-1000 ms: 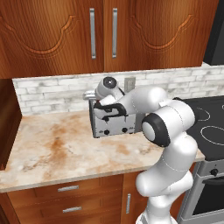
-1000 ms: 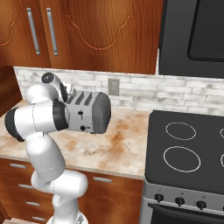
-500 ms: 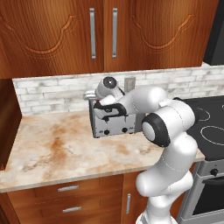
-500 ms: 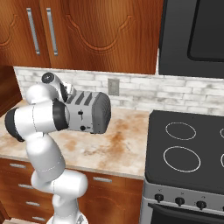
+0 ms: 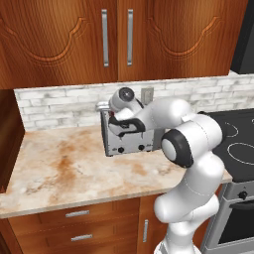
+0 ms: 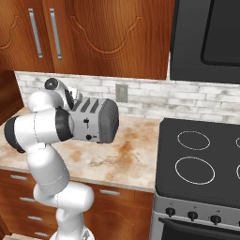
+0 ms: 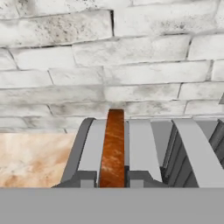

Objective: Start the toaster. Once the lever pops up, take the bread to the plate on the dining counter.

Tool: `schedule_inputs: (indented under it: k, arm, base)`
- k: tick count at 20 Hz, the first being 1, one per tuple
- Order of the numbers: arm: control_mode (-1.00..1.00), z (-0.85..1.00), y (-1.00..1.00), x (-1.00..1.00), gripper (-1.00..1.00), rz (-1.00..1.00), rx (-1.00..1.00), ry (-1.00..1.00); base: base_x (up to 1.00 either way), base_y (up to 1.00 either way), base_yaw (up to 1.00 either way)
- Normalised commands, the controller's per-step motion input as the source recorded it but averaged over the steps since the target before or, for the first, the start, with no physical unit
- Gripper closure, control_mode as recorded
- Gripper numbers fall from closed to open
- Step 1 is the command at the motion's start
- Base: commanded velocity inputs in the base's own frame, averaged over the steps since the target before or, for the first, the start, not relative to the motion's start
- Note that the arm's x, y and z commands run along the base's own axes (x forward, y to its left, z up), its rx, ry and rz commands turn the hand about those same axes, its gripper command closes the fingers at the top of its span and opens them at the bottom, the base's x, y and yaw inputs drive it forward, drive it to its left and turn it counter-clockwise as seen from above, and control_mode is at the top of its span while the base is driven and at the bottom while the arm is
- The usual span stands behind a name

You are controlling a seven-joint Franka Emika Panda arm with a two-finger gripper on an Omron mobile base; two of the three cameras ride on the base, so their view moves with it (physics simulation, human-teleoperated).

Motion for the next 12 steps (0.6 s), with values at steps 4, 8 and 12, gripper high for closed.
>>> schedule_inputs:
  k: [4, 8, 12]
  arm:
    - [-1.00, 0.33, 0.00, 0.00, 1.00, 0.00, 0.00, -0.06]
    - [-1.00, 0.26, 0.00, -0.01, 1.00, 0.00, -0.01, -0.09]
    - [-1.00, 0.28, 0.00, -0.06, 1.00, 0.00, -0.01, -0.09]
  base:
    - [0.00, 0.00, 0.00]
    - [0.00, 0.00, 0.00]
    - [0.00, 0.00, 0.00]
